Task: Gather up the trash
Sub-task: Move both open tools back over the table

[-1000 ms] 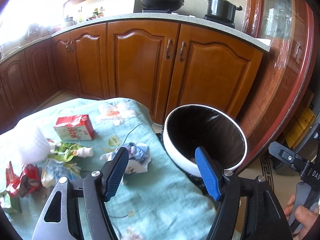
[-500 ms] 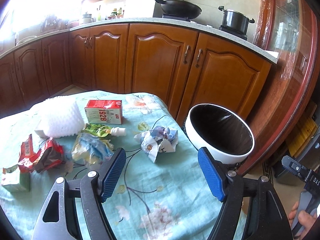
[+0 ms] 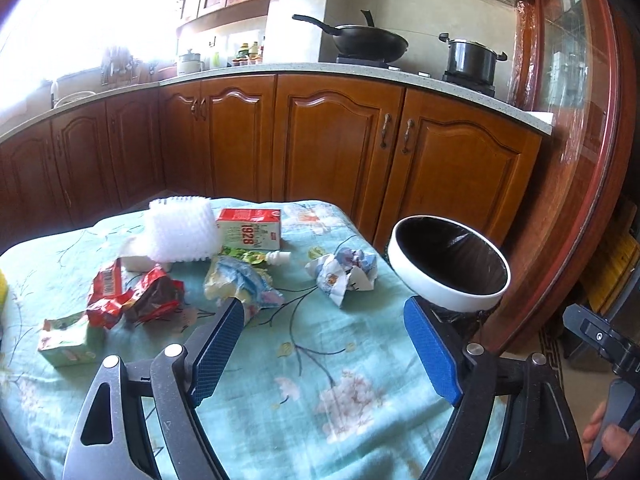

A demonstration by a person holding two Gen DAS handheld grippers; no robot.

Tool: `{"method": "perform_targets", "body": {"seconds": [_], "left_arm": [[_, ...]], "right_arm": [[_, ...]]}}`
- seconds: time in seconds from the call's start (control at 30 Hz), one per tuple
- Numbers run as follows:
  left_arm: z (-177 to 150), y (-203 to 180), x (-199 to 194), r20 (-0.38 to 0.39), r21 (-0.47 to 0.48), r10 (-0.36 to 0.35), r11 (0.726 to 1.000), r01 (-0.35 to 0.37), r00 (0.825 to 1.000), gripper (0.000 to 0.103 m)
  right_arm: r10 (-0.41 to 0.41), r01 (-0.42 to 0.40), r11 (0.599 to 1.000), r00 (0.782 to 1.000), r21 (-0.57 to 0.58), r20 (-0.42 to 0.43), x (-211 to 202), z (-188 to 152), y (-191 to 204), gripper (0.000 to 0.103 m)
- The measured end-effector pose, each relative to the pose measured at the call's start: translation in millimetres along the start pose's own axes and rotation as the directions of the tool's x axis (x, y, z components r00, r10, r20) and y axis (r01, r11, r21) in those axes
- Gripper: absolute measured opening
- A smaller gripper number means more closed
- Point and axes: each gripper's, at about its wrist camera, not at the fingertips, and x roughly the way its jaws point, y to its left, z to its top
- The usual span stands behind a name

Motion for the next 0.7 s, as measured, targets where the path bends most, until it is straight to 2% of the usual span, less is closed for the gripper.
{"method": "perform_targets", "body": {"seconds": [0.2, 0.4, 0.7], "left_arm": [[-4, 28, -8, -0.021, -0.039, 0.035, 0.999, -0.036, 0.999, 0.083], [0, 59, -1, -0.059, -0.102, 0.052, 0.993, -0.058, 0.997, 0.083], [22, 67, 46, -0.147, -0.128, 0.032, 0.99, -0.051, 0.989, 0.082]], "right_arm": [[0.057, -0.058, 0.998, 0.997, -0.026, -0.044, 17, -1, 27, 0.099], [0.107, -0.112, 0.993, 0.988, -0.039, -0.11, 55, 5, 57, 0.099], [0.166, -0.179, 0.983, 0.964, -0.047, -0.206, 130, 28, 83, 0.098]]}}
